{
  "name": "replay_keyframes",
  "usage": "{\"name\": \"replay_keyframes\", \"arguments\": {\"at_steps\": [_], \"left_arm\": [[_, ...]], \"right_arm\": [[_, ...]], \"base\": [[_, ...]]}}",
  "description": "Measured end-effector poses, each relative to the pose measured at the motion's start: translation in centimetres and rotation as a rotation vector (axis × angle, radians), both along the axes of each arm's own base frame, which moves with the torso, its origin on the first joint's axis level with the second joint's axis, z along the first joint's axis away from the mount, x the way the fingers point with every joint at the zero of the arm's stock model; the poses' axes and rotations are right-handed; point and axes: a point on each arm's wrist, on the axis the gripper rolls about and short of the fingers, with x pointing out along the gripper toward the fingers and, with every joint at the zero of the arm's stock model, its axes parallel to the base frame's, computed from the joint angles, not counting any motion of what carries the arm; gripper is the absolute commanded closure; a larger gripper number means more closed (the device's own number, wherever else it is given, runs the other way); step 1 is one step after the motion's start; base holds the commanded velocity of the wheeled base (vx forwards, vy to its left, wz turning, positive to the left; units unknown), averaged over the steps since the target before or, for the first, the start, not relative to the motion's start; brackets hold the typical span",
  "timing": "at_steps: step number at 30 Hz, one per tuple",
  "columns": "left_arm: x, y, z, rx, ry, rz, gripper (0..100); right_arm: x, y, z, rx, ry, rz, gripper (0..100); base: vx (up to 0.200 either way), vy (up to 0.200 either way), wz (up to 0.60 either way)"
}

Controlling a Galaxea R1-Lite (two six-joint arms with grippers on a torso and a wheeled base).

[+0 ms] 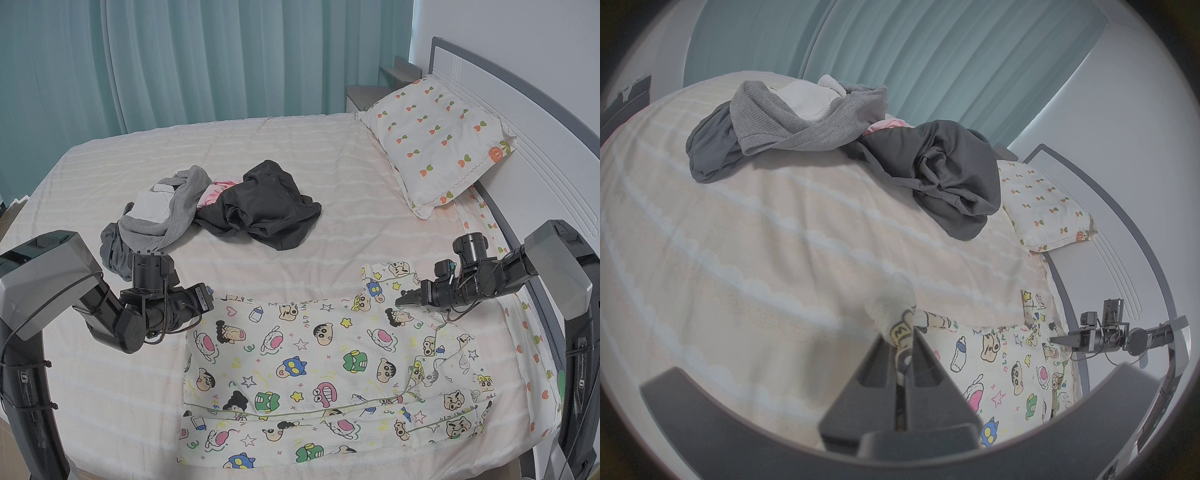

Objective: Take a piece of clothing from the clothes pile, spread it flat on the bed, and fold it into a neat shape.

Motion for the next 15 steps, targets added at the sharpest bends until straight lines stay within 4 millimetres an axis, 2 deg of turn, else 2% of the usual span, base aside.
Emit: {"name": "replay_keyframes", "arguments": {"at_steps": [6,15], "left_arm": [[-0.3,0.0,-0.2,0.003,0.017,-0.001,100],[-1.4,-0.2,0.1,0.006,0.025,-0.013,100]], "right_arm": [[0.0,-0.3,-0.3,0.017,-0.003,0.033,100],[-1.4,-3.8,0.1,0.103,0.005,0.066,100]], "base": [[0.000,0.000,0.00],[0.000,0.000,0.00]]}}
